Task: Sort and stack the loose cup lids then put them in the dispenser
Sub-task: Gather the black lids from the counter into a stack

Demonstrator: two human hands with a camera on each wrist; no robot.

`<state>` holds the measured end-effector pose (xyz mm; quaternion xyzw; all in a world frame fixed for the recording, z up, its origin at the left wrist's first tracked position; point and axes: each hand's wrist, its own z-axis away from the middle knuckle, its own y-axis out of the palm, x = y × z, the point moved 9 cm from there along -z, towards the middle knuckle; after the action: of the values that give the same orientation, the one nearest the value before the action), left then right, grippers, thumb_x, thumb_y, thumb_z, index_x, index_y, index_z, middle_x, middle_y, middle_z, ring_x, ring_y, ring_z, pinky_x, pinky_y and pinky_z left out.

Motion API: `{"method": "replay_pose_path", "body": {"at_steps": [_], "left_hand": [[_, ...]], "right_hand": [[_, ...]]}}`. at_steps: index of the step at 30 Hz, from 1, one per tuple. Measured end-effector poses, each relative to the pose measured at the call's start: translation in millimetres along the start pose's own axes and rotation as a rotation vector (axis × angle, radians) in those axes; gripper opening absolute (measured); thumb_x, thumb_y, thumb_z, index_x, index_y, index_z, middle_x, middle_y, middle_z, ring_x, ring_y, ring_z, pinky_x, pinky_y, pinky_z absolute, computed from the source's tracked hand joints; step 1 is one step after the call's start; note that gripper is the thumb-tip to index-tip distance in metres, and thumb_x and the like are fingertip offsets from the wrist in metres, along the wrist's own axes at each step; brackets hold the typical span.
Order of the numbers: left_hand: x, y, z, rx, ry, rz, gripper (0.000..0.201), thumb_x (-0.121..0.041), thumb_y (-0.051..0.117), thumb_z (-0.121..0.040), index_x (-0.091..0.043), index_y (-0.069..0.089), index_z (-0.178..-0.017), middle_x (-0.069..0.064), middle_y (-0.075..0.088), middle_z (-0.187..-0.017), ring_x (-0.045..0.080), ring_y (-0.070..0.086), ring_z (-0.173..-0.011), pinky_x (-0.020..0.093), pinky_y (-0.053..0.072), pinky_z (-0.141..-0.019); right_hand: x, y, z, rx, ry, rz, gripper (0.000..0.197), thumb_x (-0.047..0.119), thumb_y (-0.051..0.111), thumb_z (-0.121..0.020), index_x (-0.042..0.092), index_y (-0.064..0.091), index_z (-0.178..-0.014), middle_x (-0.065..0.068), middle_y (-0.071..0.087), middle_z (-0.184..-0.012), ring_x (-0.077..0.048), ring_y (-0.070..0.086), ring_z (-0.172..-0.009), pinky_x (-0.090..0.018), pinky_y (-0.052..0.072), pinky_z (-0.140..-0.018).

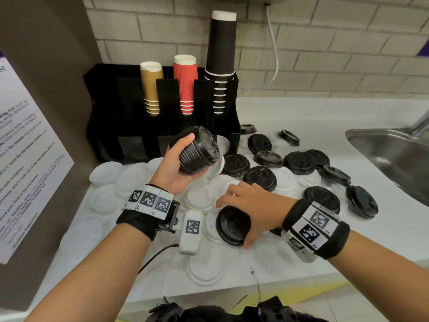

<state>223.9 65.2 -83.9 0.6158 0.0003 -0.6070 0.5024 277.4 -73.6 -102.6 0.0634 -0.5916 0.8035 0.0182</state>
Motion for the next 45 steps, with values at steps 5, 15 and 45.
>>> {"method": "replay_pose_path", "body": {"at_steps": [5,15,45], "left_hand": [[-1.2,6.4,-1.2,0.003,-0.007,0.018,0.075,-0.035,0.067,-0.074,-0.015,0.044,-0.143,0.016,0.056,-0.137,0.034,0.056,-0.124,0.042,0.055,-0.083],[-9.9,2.5,0.8,-0.048,0.073,0.009,0.075,-0.036,0.069,-0.074,-0.018,0.043,-0.143,0.013,0.058,-0.136,0.032,0.060,-0.119,0.042,0.057,-0.080],[42.8,62.0,-10.2,0.186,-0.073,0.054,0.062,-0.068,0.051,-0.079,-0.021,0.074,-0.111,0.012,0.068,-0.123,0.028,0.064,-0.115,0.048,0.053,-0.093]], "right_hand": [[2.9,11.9,0.7,0.013,0.004,0.124,0.094,0.048,0.083,-0.060,0.035,0.033,-0.138,0.002,0.033,-0.132,-0.020,0.030,-0.119,-0.036,0.030,-0.092],[-17.7,-31.8,9.4,-0.223,-0.035,-0.296,0.082,0.040,0.085,-0.061,0.029,0.044,-0.131,0.009,0.046,-0.123,-0.014,0.040,-0.115,-0.031,0.035,-0.099],[-67.0,-157.6,5.1,-0.667,0.114,-0.533,0.065,0.042,0.085,-0.062,0.019,0.057,-0.116,0.004,0.049,-0.104,-0.010,0.053,-0.091,-0.015,0.046,-0.079]]}}
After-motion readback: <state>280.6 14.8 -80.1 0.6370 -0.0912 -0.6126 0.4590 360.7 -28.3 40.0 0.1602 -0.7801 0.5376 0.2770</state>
